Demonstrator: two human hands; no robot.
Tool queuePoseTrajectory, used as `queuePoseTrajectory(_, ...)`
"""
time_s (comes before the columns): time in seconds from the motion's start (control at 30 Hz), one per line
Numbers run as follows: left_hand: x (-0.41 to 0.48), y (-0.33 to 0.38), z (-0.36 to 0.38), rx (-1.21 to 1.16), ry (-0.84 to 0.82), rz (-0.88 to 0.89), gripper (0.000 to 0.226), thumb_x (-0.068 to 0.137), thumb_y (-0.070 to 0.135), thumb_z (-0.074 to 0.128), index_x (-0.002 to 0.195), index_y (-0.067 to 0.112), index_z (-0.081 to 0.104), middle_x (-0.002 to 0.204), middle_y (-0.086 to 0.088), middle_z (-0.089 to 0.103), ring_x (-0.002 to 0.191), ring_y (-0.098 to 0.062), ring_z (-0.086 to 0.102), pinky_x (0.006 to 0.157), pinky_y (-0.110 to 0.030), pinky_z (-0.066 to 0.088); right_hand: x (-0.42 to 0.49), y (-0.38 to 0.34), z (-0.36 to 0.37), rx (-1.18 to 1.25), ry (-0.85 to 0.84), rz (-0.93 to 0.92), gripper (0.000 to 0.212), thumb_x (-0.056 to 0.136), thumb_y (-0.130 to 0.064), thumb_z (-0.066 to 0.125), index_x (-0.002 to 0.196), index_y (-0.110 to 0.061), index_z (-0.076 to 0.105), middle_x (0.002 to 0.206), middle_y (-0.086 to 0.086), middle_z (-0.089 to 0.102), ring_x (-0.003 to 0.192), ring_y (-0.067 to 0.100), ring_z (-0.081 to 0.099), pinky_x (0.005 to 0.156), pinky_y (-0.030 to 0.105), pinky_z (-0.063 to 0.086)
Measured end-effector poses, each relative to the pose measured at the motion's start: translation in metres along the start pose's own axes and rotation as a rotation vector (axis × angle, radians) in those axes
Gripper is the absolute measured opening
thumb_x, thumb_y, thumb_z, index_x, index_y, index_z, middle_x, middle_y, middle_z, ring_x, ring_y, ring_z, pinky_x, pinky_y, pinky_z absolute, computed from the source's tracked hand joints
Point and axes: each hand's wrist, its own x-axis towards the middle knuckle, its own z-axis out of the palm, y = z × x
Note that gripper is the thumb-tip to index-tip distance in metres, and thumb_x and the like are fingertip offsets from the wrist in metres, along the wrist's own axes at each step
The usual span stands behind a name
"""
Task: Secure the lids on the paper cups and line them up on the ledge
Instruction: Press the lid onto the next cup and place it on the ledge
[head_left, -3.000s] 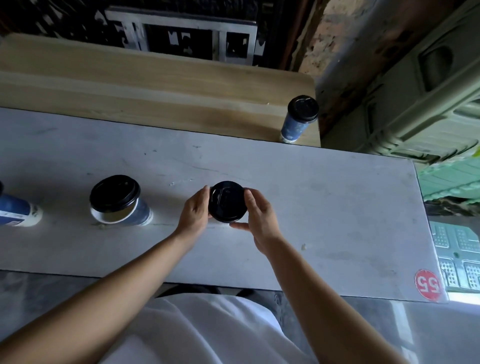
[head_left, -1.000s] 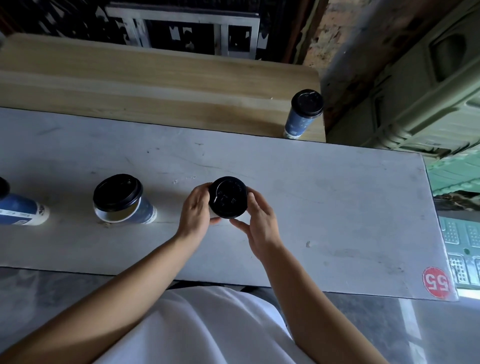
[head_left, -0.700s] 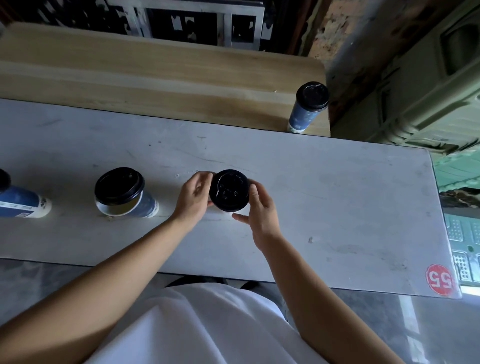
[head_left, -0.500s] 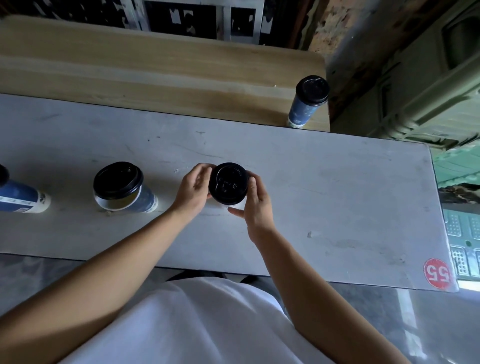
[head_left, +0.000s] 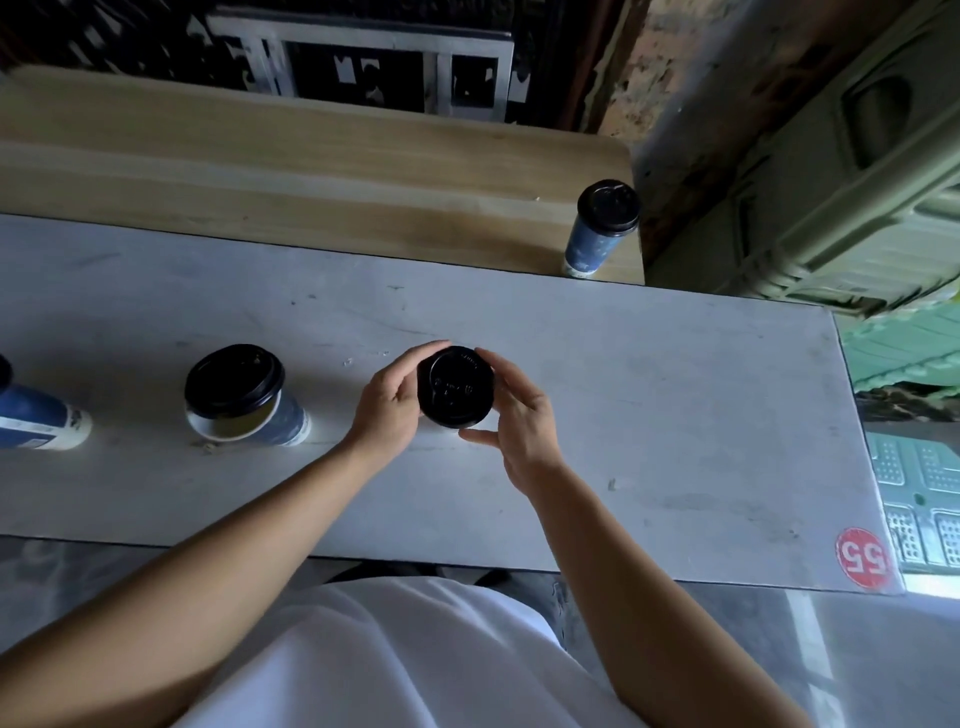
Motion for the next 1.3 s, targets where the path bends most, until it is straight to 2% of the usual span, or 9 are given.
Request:
queuePoseTrajectory(0.23,0.003,0.001,-0.001,-0.083,-0.033,-0.043,0.049,0.097,0.024,0.028,0.119,0.053,0.062,0.123,0.005,0.068,0.115,-0.025,0.064,0.090,-0.054,0.058,0.004,0.001,0.000,-0.024,0.009,0.019,0.037,0.101,-0.012,0.041,0.120,-0.031,0.066,0.118,0.000,0.067,0.117,0.020,0.061,0.079,0.054,0.060)
queuePoseTrajectory(0.43,0.005,-0.011,0.003,-0.010,-0.021,0.009,0.048,0.099,0.016,0.027,0.127,0.038,0.059,0.115,0.012,0.067,0.108,-0.028,0.066,0.089,-0.052,0.058,0.008,0.008,0.004,-0.004,0.031,0.024,0.039,0.101,-0.009,0.038,0.121,-0.033,0.063,0.123,-0.001,0.063,0.118,0.018,0.059,0.078,0.051,0.060)
queuePoseTrajectory(0.6,0.007,-0.006,0.002,0.007,-0.036,-0.008,0.049,0.098,0.013,0.026,0.130,0.032,0.058,0.124,0.013,0.065,0.118,-0.011,0.062,0.097,-0.049,0.055,0.009,0.002,0.006,-0.025,0.043,0.049,0.037,0.102,-0.009,0.038,0.123,-0.029,0.061,0.125,0.000,0.062,0.116,0.017,0.059,0.077,0.047,0.061)
queuePoseTrajectory(0.8,0.010,0.000,0.006,0.088,0.047,0.064,0.049,0.098,0.004,0.028,0.130,0.023,0.060,0.125,0.008,0.066,0.121,-0.010,0.060,0.109,-0.037,0.046,0.014,-0.010,0.001,-0.049,-0.028,0.056,0.034,0.103,-0.011,0.037,0.126,-0.024,0.060,0.110,-0.016,0.066,0.115,0.017,0.058,0.079,0.052,0.059)
queuePoseTrajectory(0.9,0.012,0.002,0.011,0.075,0.102,0.023,0.049,0.098,0.006,0.029,0.122,0.035,0.062,0.121,0.009,0.068,0.119,-0.011,0.061,0.107,-0.034,0.047,0.020,-0.007,-0.006,-0.057,-0.082,0.048,0.035,0.103,-0.011,0.039,0.123,-0.028,0.062,0.121,-0.001,0.063,0.120,0.025,0.056,0.078,0.056,0.059)
queuePoseTrajectory(1.03,0.010,0.010,0.010,-0.021,0.136,-0.049,0.048,0.096,0.016,0.031,0.112,0.044,0.065,0.120,0.002,0.070,0.116,-0.017,0.064,0.089,-0.021,0.056,0.023,-0.004,-0.010,-0.052,-0.142,0.021,0.035,0.102,-0.017,0.040,0.118,-0.034,0.065,0.129,0.003,0.060,0.125,0.027,0.053,0.075,0.051,0.061)
queuePoseTrajectory(1.13,0.000,0.015,0.009,-0.132,0.142,-0.096,0.041,0.098,0.021,0.034,0.120,0.031,0.067,0.125,-0.003,0.068,0.117,-0.020,0.063,0.077,-0.015,0.057,0.016,-0.008,-0.014,-0.088,-0.224,0.057,0.032,0.101,-0.023,0.044,0.123,-0.038,0.062,0.132,0.000,0.057,0.124,0.022,0.053,0.081,0.049,0.060)
queuePoseTrajectory(1.23,-0.008,0.021,0.012,-0.304,0.201,-0.241,0.035,0.105,0.016,0.038,0.124,0.025,0.065,0.126,-0.004,0.065,0.104,-0.016,0.065,0.065,-0.029,0.062,0.015,-0.013,-0.019,-0.265,-0.318,-0.009,0.050,0.090,-0.018,0.063,0.134,-0.038,0.051,0.126,-0.005,0.059,0.114,0.016,0.058,0.096,0.053,0.052)
queuePoseTrajectory(1.3,-0.014,0.025,0.016,-0.466,0.238,-0.401,0.034,0.103,0.013,0.041,0.118,0.029,0.067,0.123,-0.005,0.065,0.097,-0.019,0.065,0.063,-0.044,0.063,0.018,-0.012,-0.023,-0.599,-0.337,-0.208,0.073,0.072,-0.032,0.073,0.138,-0.042,0.044,0.132,-0.005,0.056,0.120,0.023,0.055,0.101,0.048,0.049)
